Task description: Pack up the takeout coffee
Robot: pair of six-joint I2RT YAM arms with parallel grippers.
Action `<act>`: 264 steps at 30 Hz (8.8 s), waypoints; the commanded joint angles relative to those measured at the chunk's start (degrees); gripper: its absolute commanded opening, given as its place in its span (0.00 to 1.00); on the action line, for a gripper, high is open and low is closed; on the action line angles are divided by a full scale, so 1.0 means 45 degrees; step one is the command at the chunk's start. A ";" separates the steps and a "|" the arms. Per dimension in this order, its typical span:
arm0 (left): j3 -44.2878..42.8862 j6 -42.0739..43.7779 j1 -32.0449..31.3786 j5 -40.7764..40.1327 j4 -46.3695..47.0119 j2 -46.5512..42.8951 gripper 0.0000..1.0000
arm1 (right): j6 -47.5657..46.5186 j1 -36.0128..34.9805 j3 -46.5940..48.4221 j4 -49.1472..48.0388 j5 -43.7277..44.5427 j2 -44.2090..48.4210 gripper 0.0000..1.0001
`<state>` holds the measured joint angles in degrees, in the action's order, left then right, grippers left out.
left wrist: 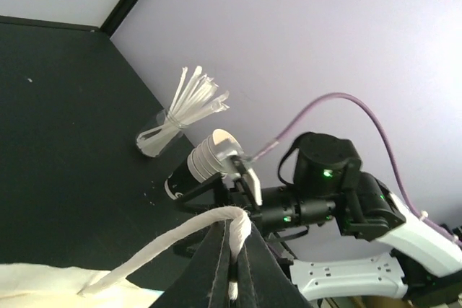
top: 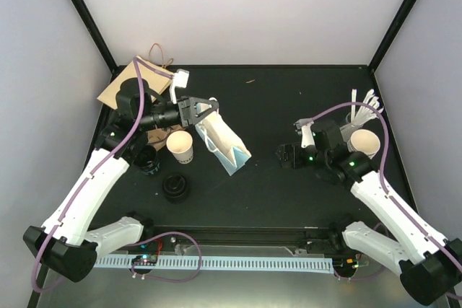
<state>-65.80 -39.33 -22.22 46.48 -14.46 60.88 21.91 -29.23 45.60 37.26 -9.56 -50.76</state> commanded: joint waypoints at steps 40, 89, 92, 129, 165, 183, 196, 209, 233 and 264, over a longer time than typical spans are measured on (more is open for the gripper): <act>-0.1217 0.1976 -0.1043 0.2132 -0.1004 0.1259 0.01 | 0.2778 -0.2661 -0.3991 -0.4478 -0.0095 -0.0716 0.05; 0.0315 0.6202 0.0347 0.2739 -0.7469 -0.0129 0.02 | -0.0046 -0.3752 0.0074 -0.2648 -0.2394 -0.5160 0.44; 0.0267 0.6222 0.0348 0.2295 -0.7689 -0.0208 0.02 | 0.0245 -0.4420 -0.0059 -0.2649 -0.1611 -0.5336 0.42; 0.0404 0.6651 0.0357 0.2016 -0.8347 -0.0361 0.01 | 0.0053 -0.4827 0.3054 -0.1177 0.0777 -0.7481 0.32; 0.0354 0.5860 0.0537 -0.0070 -0.8080 -0.1186 0.02 | 0.0637 -0.0790 -0.0510 -0.1221 0.1031 -0.2544 0.01; 0.0461 0.5766 0.2563 -0.1826 -0.9104 -0.0646 0.02 | 0.0896 0.3984 -0.2315 -0.2073 -0.3457 -0.0658 0.01; 0.0144 0.5050 0.2591 0.1510 -0.7446 -0.0495 0.02 | 0.1238 0.5422 -0.3027 -0.3173 -0.6317 -0.1067 0.01; -0.4429 0.1318 -0.0757 0.1158 -0.4410 0.1833 0.02 | 0.0253 0.5258 -0.2751 -0.2921 -0.6823 -0.2110 0.30; -0.7577 0.1989 -0.1720 -0.0531 -0.7762 0.5545 0.02 | -0.0784 0.0758 0.0055 -0.1009 -0.1821 -0.3668 0.48; -0.9465 0.3973 -0.2319 -0.2288 -0.9431 0.4716 0.99 | -0.0909 0.0366 0.4485 0.3081 0.2828 -0.1540 0.63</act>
<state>-106.56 -27.11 -32.60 44.25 -49.58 86.50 19.40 -27.31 61.04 45.67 0.43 -58.63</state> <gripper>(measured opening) 0.987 0.622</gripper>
